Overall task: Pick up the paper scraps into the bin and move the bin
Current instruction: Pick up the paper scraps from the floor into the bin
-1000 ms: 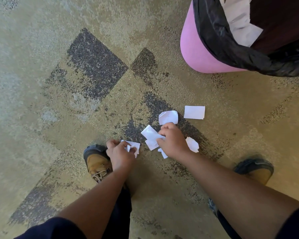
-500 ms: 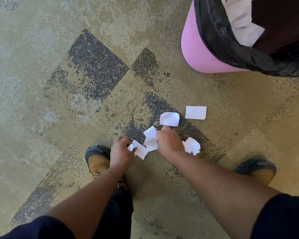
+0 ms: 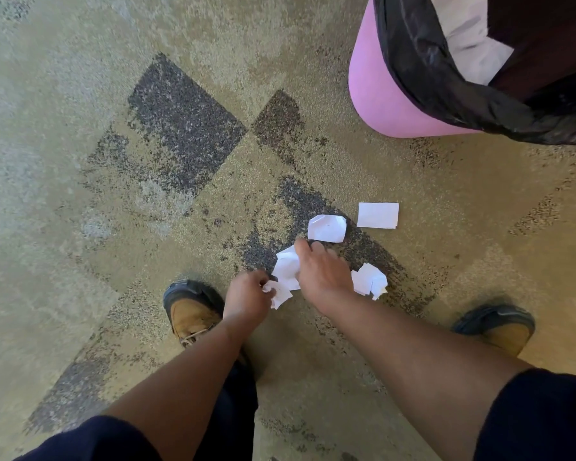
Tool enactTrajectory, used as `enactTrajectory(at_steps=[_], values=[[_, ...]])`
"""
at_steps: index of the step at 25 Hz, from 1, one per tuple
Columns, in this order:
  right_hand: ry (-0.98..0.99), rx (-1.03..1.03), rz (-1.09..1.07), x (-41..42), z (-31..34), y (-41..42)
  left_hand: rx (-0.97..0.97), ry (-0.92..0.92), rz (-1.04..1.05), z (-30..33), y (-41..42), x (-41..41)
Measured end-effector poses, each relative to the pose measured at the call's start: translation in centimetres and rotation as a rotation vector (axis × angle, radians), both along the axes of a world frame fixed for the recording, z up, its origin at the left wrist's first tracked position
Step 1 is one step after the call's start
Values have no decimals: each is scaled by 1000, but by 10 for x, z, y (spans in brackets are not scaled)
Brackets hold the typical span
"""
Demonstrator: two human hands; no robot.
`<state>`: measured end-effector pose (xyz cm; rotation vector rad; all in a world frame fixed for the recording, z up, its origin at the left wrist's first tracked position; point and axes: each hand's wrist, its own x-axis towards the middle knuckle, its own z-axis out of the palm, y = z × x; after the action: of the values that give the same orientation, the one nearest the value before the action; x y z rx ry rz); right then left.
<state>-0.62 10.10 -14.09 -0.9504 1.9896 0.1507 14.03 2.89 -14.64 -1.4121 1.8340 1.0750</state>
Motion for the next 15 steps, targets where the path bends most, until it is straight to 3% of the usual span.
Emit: enactTrajectory(at_steps=[3,8,15], values=[[-44,34,-10,-4,-1,-2,131,35,172,1,-10,2],[-221,-2,-157,-10,0,3,100,245,285,8,-3,-8],[-360,1,-202,-25,8,8,218,252,413,7,-23,-31]])
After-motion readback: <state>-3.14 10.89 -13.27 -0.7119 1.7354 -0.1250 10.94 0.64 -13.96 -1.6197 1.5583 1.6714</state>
